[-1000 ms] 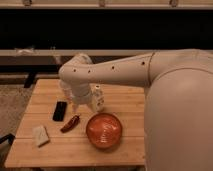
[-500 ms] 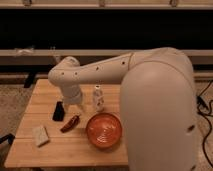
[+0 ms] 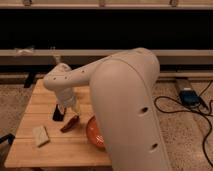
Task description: Place the pepper in the ceramic bowl
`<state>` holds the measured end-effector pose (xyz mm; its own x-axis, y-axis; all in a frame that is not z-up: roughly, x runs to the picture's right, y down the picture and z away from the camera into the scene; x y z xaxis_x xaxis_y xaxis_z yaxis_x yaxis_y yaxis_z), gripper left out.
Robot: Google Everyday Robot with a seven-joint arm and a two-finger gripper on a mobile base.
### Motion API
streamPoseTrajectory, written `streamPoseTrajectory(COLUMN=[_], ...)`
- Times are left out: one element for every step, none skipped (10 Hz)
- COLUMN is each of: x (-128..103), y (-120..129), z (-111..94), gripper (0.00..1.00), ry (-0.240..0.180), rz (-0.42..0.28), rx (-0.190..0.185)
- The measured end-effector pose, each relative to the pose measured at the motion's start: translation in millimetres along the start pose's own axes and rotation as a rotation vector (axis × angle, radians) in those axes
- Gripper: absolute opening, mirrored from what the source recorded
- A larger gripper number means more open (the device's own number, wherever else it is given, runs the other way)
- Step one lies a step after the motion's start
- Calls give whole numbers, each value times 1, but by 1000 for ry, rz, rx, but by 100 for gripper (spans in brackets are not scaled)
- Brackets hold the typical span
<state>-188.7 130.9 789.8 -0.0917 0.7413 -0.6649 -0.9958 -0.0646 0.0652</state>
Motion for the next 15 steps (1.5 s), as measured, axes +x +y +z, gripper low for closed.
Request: streamPoseTrajectory(x=[-2, -4, -6, -6, -7, -7, -8, -6, -5, -4, -2, -1, -1, 1, 2], y=[0, -3, -4, -7, -10, -12, -13, -11, -7, -5, -1, 0, 1, 3, 5], z=[10, 22, 30, 42, 51, 60, 67, 72, 74, 76, 76, 75, 74, 72, 70], gripper=[65, 65, 65, 65, 65, 65, 65, 65, 64, 60, 51, 39, 31, 20, 9], ry=[9, 19, 25, 35, 41, 44, 48, 54, 58, 62, 65, 66, 65, 65, 64], rz=[16, 40, 57, 76, 90, 102, 107, 102, 92, 84, 71, 56, 46, 30, 16], rx=[-3, -11, -22, -39, -52, -67, -80, -91, -98, -100, -104, -107, -109, -111, -111])
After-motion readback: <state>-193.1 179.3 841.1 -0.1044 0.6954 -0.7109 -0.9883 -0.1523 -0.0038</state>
